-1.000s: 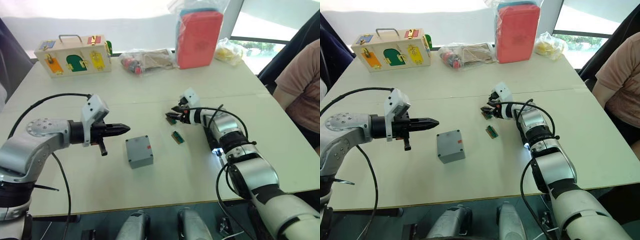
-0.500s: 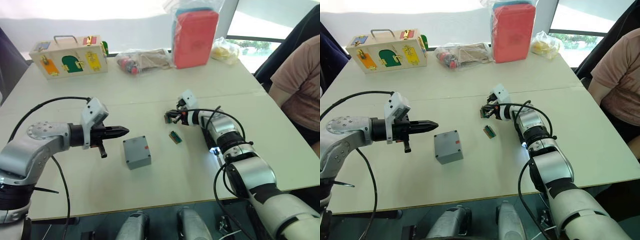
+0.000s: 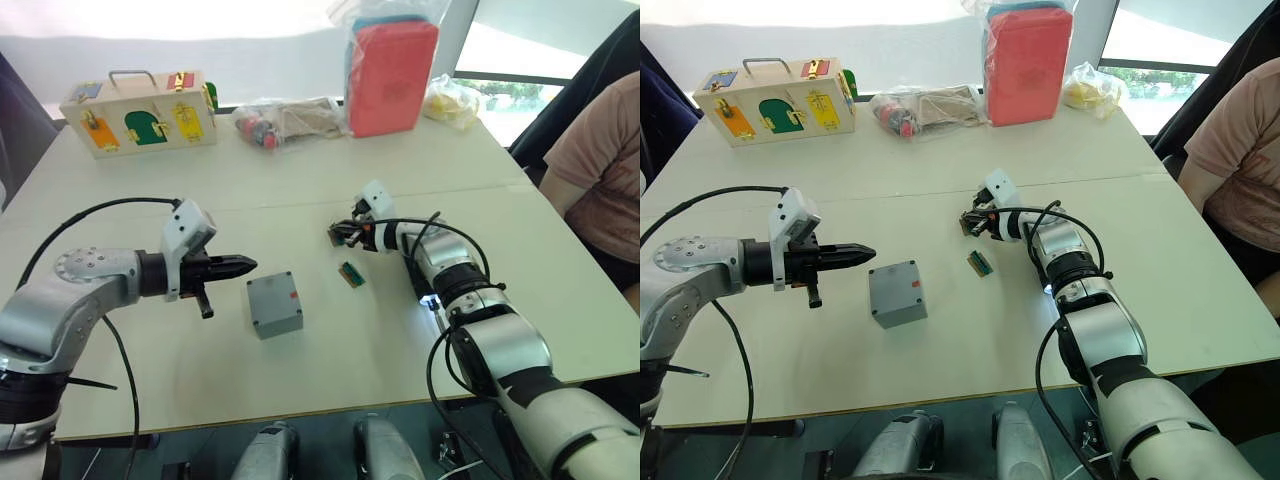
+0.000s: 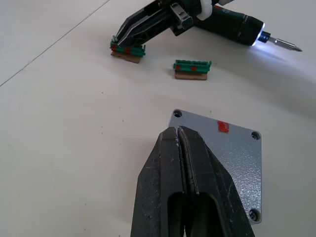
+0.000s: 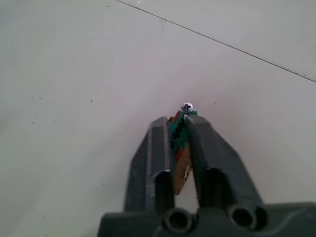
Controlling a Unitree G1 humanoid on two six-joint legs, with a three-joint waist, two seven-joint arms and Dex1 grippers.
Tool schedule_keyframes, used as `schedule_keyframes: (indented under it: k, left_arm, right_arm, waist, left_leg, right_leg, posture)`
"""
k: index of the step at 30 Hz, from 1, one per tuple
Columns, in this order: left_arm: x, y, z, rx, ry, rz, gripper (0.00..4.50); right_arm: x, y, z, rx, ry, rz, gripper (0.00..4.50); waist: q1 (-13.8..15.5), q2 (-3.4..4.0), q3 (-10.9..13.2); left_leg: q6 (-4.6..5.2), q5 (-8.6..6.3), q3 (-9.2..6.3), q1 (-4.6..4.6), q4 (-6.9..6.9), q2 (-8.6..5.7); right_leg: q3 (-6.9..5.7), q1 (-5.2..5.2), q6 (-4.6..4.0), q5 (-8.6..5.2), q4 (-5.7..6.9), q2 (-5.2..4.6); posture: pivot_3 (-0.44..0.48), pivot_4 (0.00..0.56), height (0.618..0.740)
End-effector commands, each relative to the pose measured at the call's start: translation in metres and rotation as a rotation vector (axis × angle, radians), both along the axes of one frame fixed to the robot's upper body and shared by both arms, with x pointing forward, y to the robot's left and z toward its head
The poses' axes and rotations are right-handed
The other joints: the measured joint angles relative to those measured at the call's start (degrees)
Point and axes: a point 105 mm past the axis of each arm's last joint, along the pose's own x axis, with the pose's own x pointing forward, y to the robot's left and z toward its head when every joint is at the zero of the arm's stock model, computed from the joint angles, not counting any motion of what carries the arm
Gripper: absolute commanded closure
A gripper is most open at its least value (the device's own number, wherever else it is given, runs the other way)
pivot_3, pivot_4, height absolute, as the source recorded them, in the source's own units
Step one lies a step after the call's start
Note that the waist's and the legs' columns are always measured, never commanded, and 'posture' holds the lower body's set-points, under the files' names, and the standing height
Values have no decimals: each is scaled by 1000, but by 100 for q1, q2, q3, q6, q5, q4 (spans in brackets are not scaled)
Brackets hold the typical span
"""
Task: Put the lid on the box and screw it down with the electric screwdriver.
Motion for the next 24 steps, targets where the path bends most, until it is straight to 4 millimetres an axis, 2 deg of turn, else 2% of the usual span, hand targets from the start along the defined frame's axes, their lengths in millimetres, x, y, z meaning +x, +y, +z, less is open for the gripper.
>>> schedule_keyframes:
  k: [1, 20, 23, 24]
  left_arm:
    - [1, 1, 7, -4, -40, 2, 4500]
    - [-1, 2, 4, 3, -39, 14, 4500]
    - [-1, 2, 4, 3, -39, 15, 4500]
    - [-1, 2, 4, 3, -40, 16, 4500]
  right_arm:
    - [5, 4, 27, 36, -57, 2, 2125]
    - [9, 16, 26, 71, -47, -14, 2125]
    - [10, 19, 27, 70, -54, -15, 2852]
    - [10, 20, 27, 68, -55, -13, 3277]
  waist:
    - [-1, 0, 0]
    - [-3, 0, 0]
    - [-2, 0, 0]
    - [-4, 0, 0]
  left_leg:
    - [0, 0, 0, 0, 0, 0]
    - [0, 0, 0, 0, 0, 0]
    - [0, 0, 0, 0, 0, 0]
    - [0, 0, 0, 0, 0, 0]
  right_leg:
    - [0, 0, 0, 0, 0, 0]
    - [0, 0, 0, 0, 0, 0]
    - [0, 0, 0, 0, 0, 0]
    - [0, 0, 0, 0, 0, 0]
  posture:
    - [0, 150, 740]
    - [0, 150, 740]
    - [0, 150, 740]
    - [0, 150, 740]
